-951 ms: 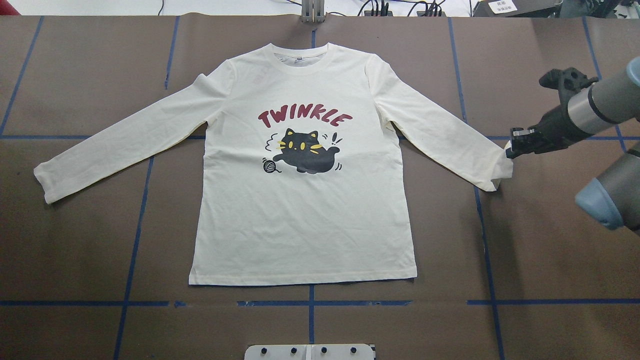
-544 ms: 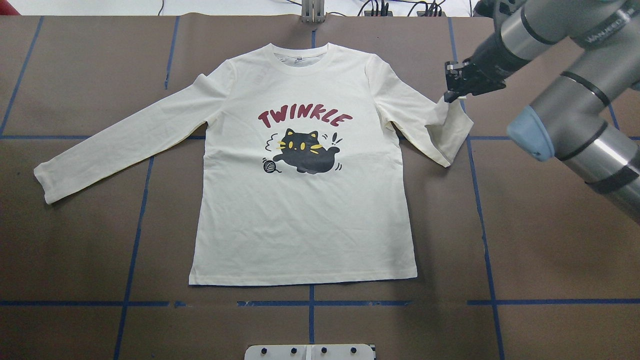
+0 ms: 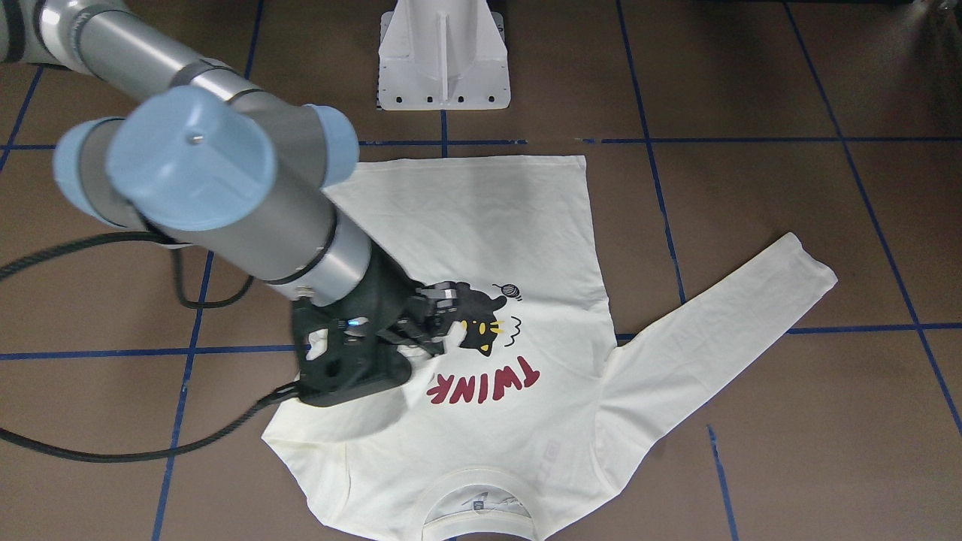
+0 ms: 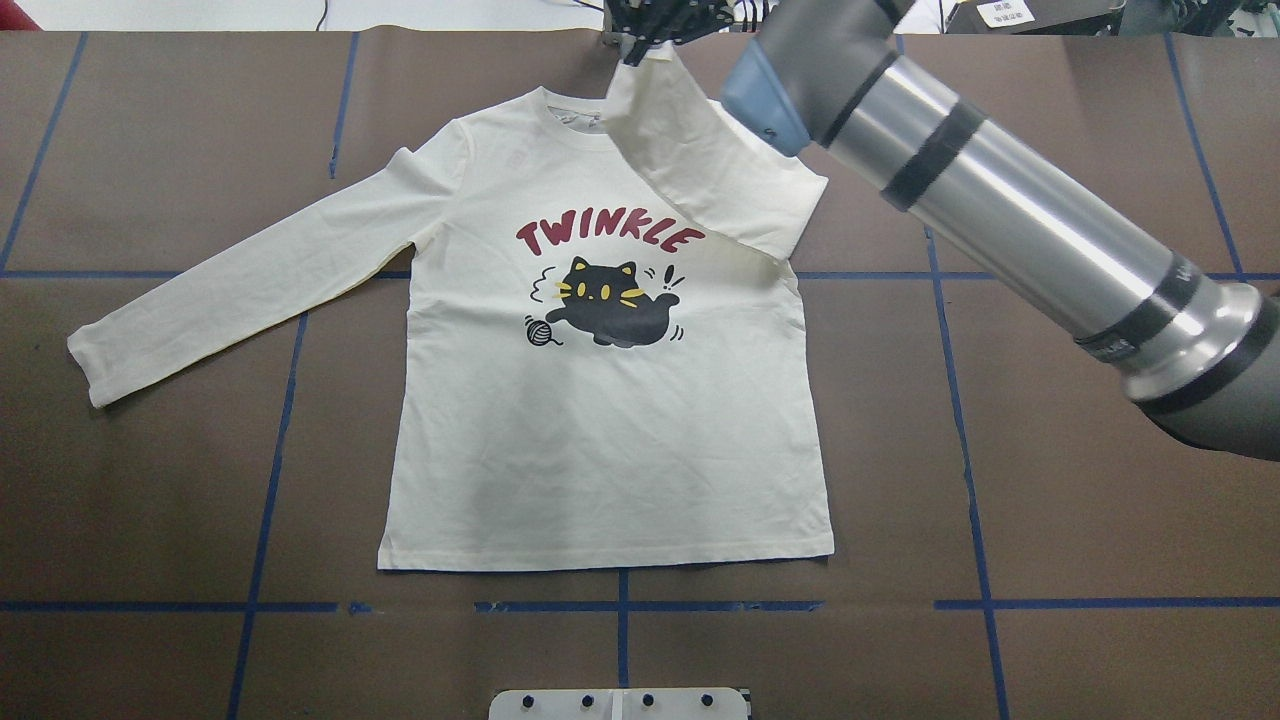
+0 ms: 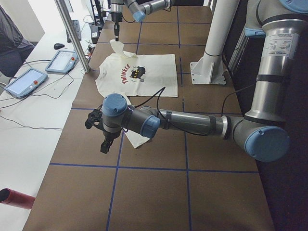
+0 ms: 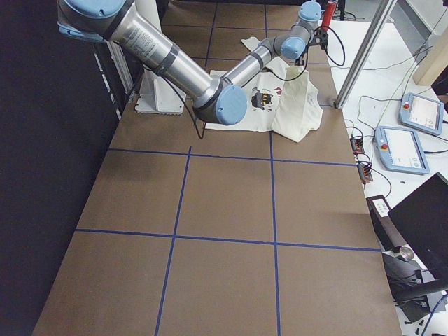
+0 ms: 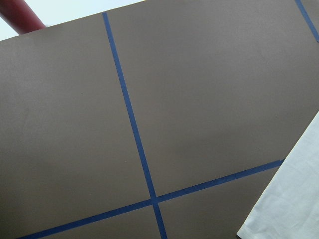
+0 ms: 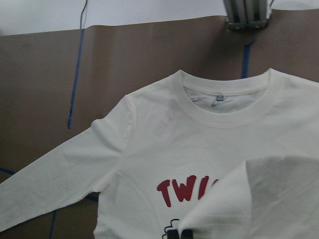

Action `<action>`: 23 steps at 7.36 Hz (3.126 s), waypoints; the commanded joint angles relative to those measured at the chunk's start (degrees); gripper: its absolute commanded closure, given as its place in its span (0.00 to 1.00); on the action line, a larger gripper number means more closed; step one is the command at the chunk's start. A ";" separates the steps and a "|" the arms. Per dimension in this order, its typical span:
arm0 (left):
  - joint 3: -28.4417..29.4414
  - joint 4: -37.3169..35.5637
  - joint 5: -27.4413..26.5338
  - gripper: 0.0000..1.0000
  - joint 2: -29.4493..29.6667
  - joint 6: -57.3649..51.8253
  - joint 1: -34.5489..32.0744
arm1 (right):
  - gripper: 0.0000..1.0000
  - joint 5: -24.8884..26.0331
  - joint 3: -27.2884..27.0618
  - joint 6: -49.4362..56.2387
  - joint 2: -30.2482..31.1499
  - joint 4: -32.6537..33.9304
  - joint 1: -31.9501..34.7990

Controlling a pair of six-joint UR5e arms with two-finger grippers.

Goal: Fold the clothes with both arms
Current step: 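Carry the grasped sleeve with the right gripper across the shirt front, then release the sleeve and raise the right gripper while the left gripper reaches the other cuff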

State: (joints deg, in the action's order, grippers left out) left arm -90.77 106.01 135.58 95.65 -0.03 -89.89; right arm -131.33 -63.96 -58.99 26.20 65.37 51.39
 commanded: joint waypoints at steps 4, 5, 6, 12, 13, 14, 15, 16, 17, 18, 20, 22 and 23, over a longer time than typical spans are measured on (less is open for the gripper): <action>0.24 0.07 0.03 0.00 0.24 2.22 0.33 | 1.00 19.16 4.19 -1.13 -2.91 -14.81 -19.30; 0.33 0.16 0.03 0.00 0.33 2.14 0.51 | 0.01 25.97 4.28 -2.35 -2.56 -14.92 -21.66; 0.33 0.16 0.03 0.00 0.24 2.14 0.85 | 0.00 29.00 5.15 -4.53 -2.39 -14.75 -22.03; -5.69 14.47 -9.50 0.00 -2.99 44.30 17.31 | 0.00 15.74 -3.06 -8.70 1.53 16.38 -10.74; -9.91 14.57 -15.03 0.00 -6.32 51.46 23.04 | 0.00 11.84 -8.67 -5.99 8.62 17.94 -6.78; -10.39 15.01 -16.30 0.00 -8.27 55.53 25.97 | 0.00 10.23 -13.25 0.56 14.95 19.87 -4.04; -10.40 15.36 -20.41 0.00 -9.59 58.18 27.74 | 0.00 9.26 -17.30 7.07 18.93 24.06 -1.67; -9.70 19.37 -22.01 0.00 -12.21 61.52 29.67 | 0.00 7.68 -20.73 12.01 22.10 28.02 0.88; -6.82 27.24 -22.29 0.00 -14.68 66.42 32.21 | 0.00 6.19 -24.51 18.58 27.44 29.28 3.95; -2.96 32.89 -27.17 0.00 -14.70 73.43 36.59 | 0.00 4.17 -25.42 23.69 30.63 29.29 7.29; -0.73 34.53 -31.43 0.00 -14.53 76.84 41.11 | 0.00 3.27 -25.51 27.08 32.15 29.20 9.08; -0.29 34.35 -31.96 0.01 -14.09 76.41 41.55 | 0.00 3.01 -26.12 27.00 32.33 29.11 9.08; -0.11 34.35 -31.96 0.01 -13.82 76.40 41.55 | 0.00 3.01 -26.48 27.00 32.33 29.20 9.08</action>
State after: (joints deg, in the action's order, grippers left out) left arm -91.18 140.34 103.85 81.54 76.41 -48.54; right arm -128.23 -89.98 -32.06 58.43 94.53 60.42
